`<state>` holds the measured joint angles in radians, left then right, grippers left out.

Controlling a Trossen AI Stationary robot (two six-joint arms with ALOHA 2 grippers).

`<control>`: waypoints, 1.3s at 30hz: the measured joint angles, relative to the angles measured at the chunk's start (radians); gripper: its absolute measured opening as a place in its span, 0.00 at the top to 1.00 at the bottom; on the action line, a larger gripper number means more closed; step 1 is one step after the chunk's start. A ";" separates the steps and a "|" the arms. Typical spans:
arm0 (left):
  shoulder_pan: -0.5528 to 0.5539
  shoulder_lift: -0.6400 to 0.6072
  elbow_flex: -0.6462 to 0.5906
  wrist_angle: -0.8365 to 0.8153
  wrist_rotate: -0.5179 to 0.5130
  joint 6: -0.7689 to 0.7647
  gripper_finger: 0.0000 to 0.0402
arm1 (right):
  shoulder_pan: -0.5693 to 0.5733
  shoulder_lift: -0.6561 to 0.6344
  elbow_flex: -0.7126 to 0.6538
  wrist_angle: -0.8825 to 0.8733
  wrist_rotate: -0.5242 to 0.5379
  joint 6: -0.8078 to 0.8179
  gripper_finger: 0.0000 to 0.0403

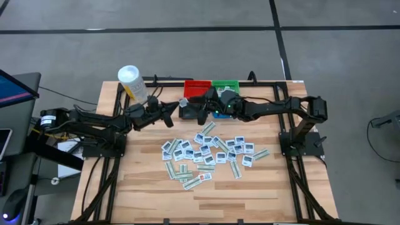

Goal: Pick & Place First Aid Supplies
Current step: Put the ointment pack into the green basket

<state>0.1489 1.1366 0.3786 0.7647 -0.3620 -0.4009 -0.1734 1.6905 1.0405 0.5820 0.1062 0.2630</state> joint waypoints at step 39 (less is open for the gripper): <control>0.030 -0.029 -0.002 -0.002 0.250 -0.104 0.76 | -0.136 -0.032 0.001 -0.190 -0.040 0.015 1.00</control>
<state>0.1794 1.1072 0.3771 0.7631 -0.1116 -0.5053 -0.3090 1.6590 1.0417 0.3920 0.0662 0.2777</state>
